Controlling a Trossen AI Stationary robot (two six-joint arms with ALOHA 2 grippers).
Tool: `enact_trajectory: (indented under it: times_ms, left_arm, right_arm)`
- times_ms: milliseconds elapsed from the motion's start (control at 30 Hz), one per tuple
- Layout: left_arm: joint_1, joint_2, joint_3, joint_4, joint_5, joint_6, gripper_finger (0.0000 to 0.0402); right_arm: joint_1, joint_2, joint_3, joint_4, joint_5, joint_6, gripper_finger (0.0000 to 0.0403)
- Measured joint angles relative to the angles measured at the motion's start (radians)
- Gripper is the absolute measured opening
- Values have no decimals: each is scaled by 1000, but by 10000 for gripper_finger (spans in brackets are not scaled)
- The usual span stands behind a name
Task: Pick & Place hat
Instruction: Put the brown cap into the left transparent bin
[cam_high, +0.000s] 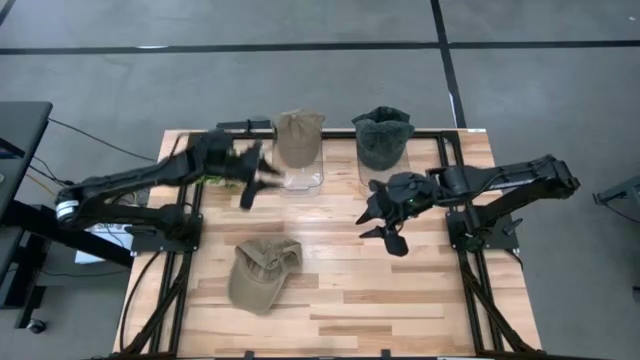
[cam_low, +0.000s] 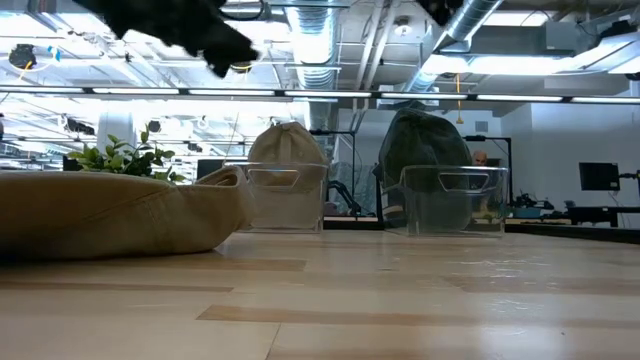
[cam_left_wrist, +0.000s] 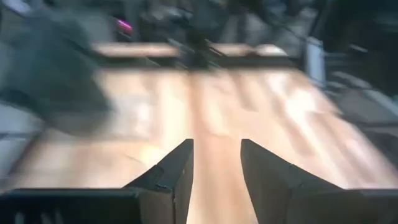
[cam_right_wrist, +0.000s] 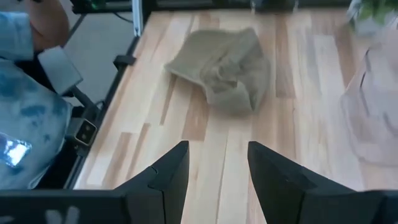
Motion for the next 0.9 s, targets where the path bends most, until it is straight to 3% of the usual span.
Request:
enact_trajectory:
  times_ms: [133,300,367,500,700,900]
  left_arm:
    - [-177,-66,-149,26,-85,-127,129]
    - [-390,-82,-266,28,-437,-400,129]
    - [-459,-79,-287,22,-521,-525,129]
    - [-579,-79,-295,-10,-543,-707,129]
    - [-756,-79,-295,-12,-538,-818,129]
    - [-884,-79,-295,5,-572,-951,129]
  right_arm:
    - [15,0,-75,56,28,14,154]
    - [33,0,-161,203,100,60,154]
    - [44,0,-192,291,109,93,154]
    - [91,-1,-293,541,107,120,154]
    - [166,-1,-478,911,109,47,154]
    - [197,-1,-598,1033,110,32,154]
